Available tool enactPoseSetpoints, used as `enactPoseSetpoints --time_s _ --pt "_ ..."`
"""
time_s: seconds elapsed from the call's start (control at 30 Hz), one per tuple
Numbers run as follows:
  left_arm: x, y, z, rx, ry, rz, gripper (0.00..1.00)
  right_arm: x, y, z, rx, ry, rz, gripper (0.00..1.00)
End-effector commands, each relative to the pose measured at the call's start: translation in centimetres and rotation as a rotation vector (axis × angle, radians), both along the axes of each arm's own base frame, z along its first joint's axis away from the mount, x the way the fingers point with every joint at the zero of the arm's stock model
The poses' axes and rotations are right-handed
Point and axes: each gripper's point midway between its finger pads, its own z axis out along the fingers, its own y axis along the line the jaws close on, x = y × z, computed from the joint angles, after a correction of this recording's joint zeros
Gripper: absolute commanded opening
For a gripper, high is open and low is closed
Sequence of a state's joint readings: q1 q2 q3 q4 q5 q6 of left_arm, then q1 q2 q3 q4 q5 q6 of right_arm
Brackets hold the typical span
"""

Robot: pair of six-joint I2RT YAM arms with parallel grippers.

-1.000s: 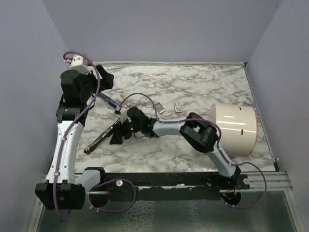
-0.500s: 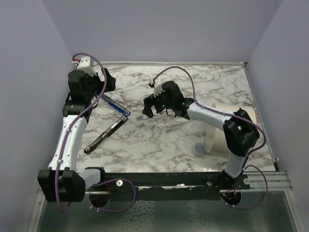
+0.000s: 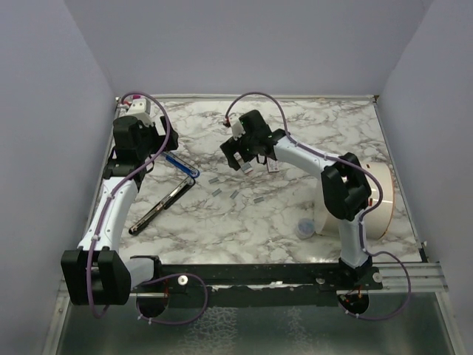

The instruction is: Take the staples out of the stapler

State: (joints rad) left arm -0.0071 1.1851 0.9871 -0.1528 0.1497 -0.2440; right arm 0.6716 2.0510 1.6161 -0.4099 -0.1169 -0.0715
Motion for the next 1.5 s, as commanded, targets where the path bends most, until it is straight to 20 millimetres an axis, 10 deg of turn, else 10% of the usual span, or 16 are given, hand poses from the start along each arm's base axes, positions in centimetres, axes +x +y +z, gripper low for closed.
enactPoseSetpoints --time_s 0.0,0.67,1.47 --pt "0.2 -0.3 1.9 0.001 -0.061 -0.017 0.99 0.9 -0.9 -1.6 -0.048 0.07 -0.018 0.98" --pt "0.2 -0.9 1.8 -0.019 -0.065 -0.044 0.99 1.4 -1.2 -5.4 -0.093 0.16 -0.029 0.89" --pt "0.2 -0.9 1.7 -0.017 -0.062 -0.045 0.99 1.2 -2.1 -7.4 -0.143 0.19 -0.032 0.47"
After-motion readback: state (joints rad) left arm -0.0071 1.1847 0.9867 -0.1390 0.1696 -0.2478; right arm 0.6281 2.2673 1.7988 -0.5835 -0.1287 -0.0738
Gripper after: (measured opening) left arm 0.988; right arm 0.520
